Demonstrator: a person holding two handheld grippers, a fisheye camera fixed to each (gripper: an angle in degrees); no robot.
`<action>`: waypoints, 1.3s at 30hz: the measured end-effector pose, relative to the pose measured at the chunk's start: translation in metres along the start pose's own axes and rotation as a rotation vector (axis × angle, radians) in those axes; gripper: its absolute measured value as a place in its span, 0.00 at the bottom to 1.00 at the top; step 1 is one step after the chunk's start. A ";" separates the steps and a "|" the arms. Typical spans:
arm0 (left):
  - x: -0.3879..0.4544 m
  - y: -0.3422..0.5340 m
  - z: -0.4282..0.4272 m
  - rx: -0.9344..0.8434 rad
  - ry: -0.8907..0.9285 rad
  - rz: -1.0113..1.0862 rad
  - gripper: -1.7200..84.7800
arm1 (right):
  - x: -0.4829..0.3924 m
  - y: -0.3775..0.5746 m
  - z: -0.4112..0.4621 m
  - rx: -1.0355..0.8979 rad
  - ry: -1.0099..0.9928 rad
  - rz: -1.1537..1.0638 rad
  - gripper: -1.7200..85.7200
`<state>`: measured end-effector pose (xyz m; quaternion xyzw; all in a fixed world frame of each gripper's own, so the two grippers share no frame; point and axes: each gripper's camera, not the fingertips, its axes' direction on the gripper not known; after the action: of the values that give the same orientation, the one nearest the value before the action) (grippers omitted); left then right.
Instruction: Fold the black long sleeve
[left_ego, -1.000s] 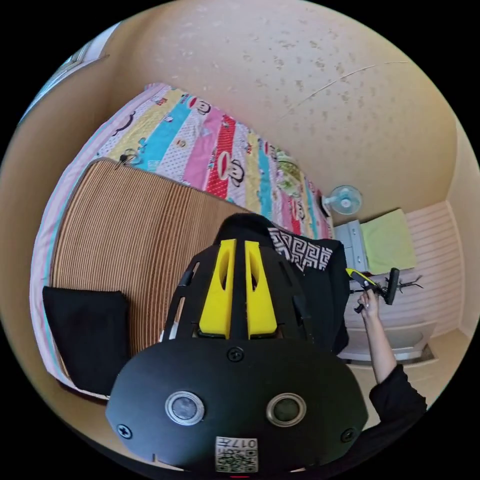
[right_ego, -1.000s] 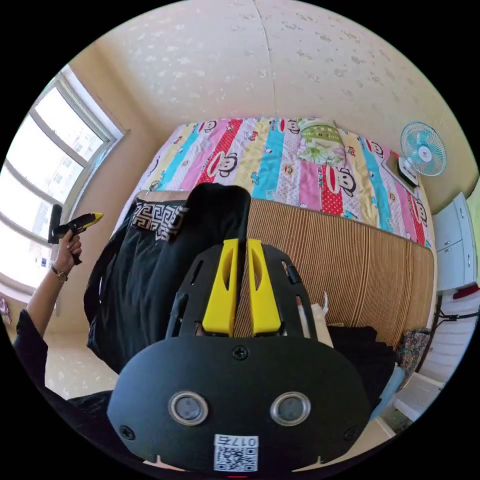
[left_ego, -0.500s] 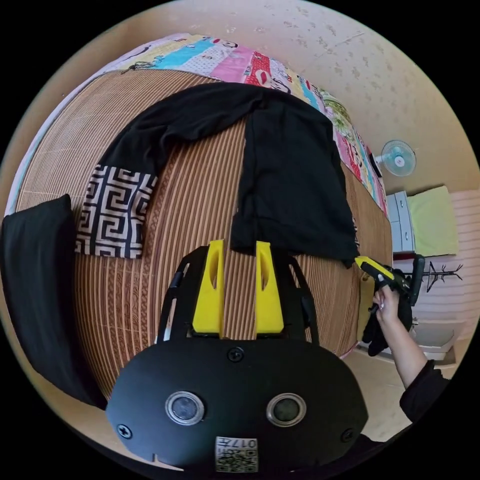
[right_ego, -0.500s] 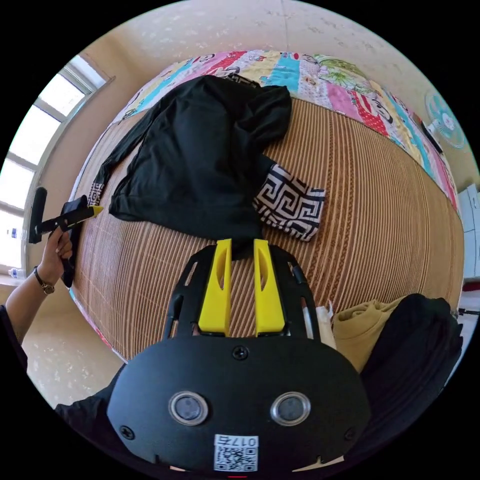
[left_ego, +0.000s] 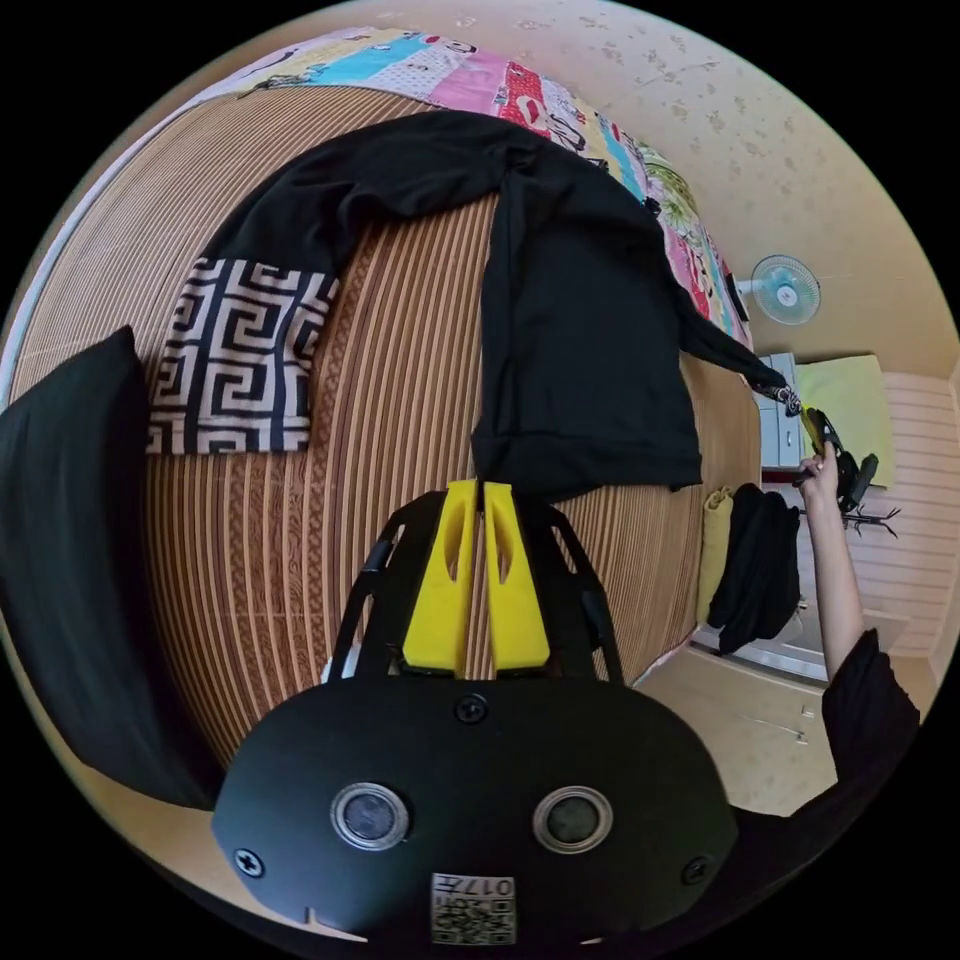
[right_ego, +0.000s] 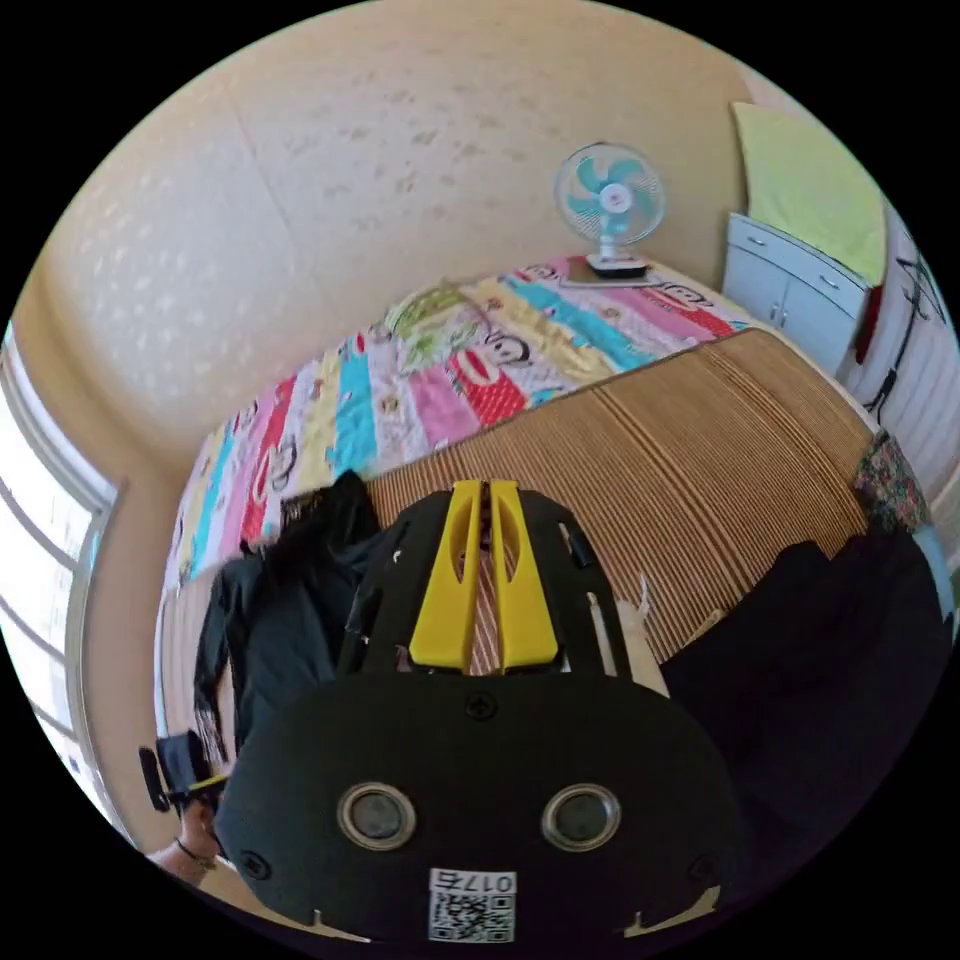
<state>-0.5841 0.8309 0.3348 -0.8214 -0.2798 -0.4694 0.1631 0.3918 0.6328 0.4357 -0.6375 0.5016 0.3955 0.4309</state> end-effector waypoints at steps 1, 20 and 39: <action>-0.007 0.014 -0.005 -0.002 0.012 0.006 0.01 | 0.011 -0.006 0.015 -0.136 -0.019 -0.013 0.08; -0.073 0.258 -0.016 -0.226 0.201 0.034 0.01 | 0.084 0.333 -0.114 -0.819 -0.017 -0.609 0.06; -0.109 0.123 -0.127 0.287 -0.392 0.093 0.12 | 0.118 0.428 -0.238 -0.935 -0.061 -0.465 0.05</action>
<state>-0.6389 0.6327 0.3043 -0.8773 -0.3319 -0.2485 0.2418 0.0115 0.3185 0.3349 -0.8444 0.1040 0.4894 0.1911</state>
